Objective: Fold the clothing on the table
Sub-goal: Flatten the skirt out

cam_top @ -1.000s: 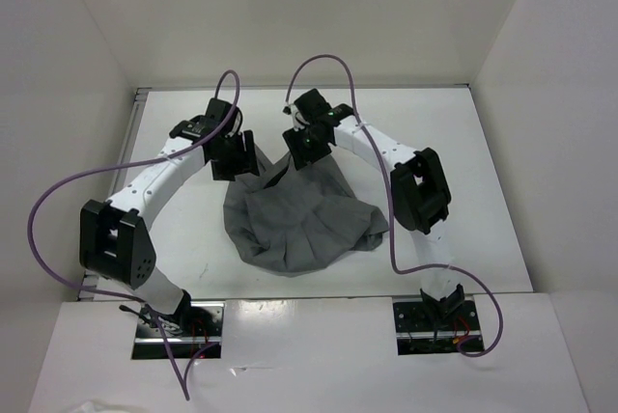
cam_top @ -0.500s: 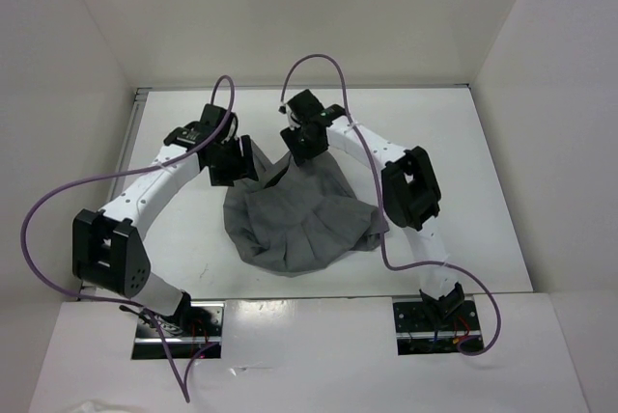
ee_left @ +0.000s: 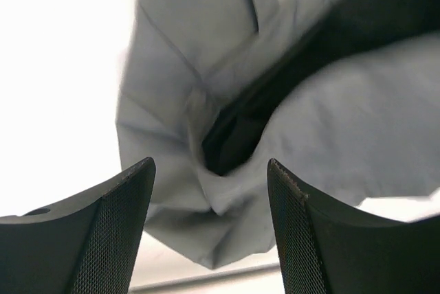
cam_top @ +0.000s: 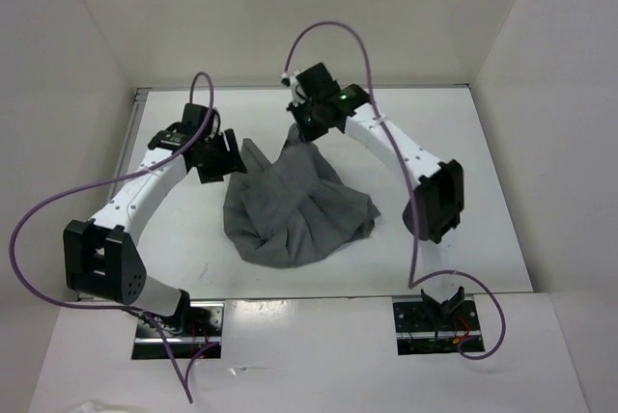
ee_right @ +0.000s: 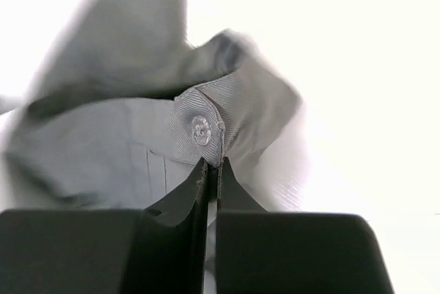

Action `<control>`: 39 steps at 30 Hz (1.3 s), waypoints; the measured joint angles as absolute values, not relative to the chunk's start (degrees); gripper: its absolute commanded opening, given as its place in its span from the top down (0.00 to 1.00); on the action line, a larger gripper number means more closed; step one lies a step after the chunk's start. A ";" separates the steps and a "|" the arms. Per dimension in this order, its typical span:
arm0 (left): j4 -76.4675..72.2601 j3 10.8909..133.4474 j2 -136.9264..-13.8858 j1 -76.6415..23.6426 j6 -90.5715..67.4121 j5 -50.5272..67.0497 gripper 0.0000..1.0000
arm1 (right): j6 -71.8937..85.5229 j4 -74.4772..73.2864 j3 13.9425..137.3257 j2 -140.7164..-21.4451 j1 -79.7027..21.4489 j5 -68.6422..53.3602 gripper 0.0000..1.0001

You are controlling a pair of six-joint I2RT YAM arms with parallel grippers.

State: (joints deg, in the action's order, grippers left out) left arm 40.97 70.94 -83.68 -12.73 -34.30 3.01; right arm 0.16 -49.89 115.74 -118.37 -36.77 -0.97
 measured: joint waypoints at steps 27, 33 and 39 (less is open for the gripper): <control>24.25 63.55 -79.42 -0.01 -39.90 8.93 0.26 | 3.09 -60.55 138.58 -104.60 -43.75 -16.12 1.00; 23.00 62.43 -77.03 0.25 -40.42 8.75 0.26 | 3.60 -61.80 137.32 -103.46 -54.24 -18.20 1.00; 22.57 61.45 -74.87 0.99 -40.64 7.62 0.25 | 7.94 -56.36 127.57 -90.91 -55.81 -17.26 1.00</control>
